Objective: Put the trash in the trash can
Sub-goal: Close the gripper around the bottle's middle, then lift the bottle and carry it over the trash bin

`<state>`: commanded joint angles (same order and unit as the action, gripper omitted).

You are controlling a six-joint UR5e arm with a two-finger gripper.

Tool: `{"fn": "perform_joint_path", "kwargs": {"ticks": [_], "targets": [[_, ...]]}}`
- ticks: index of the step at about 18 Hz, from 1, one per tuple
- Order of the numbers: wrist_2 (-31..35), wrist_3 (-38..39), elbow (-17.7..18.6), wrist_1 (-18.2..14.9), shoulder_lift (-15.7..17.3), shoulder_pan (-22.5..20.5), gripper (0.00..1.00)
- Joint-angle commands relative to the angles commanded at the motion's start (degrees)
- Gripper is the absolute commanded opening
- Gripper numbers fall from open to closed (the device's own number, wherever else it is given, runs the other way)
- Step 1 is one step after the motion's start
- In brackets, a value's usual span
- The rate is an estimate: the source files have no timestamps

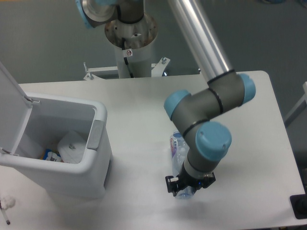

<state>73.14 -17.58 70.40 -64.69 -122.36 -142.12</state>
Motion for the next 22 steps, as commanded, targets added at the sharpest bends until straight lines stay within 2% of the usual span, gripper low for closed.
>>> {"fn": "perform_joint_path", "kwargs": {"ticks": [2, 4, 6, 8, 10, 13, 15, 18, 20, 22], "targets": [[-3.9, 0.1, -1.1, 0.1, 2.6, -0.2, 0.28], [-7.4, 0.2, -1.7, 2.0, 4.9, -0.6, 0.28], [-11.8, 2.4, -1.8, 6.3, 6.7, -1.0, 0.28], [-16.9, 5.6, -3.1, 11.3, 7.0, -1.5, 0.28], [-20.2, 8.5, -5.3, 14.3, 7.7, -1.8, 0.28], [-23.7, 9.6, -8.6, 15.0, 8.6, -1.7, 0.28], [-27.5, 9.5, -8.9, 15.7, 10.6, -1.4, 0.30], [-34.1, 9.4, -8.2, 16.2, 12.1, -0.2, 0.30], [-35.3, 9.1, -7.0, 16.3, 14.2, 1.6, 0.30], [-35.3, 8.9, -4.8, 17.7, 14.9, 4.6, 0.30]]}}
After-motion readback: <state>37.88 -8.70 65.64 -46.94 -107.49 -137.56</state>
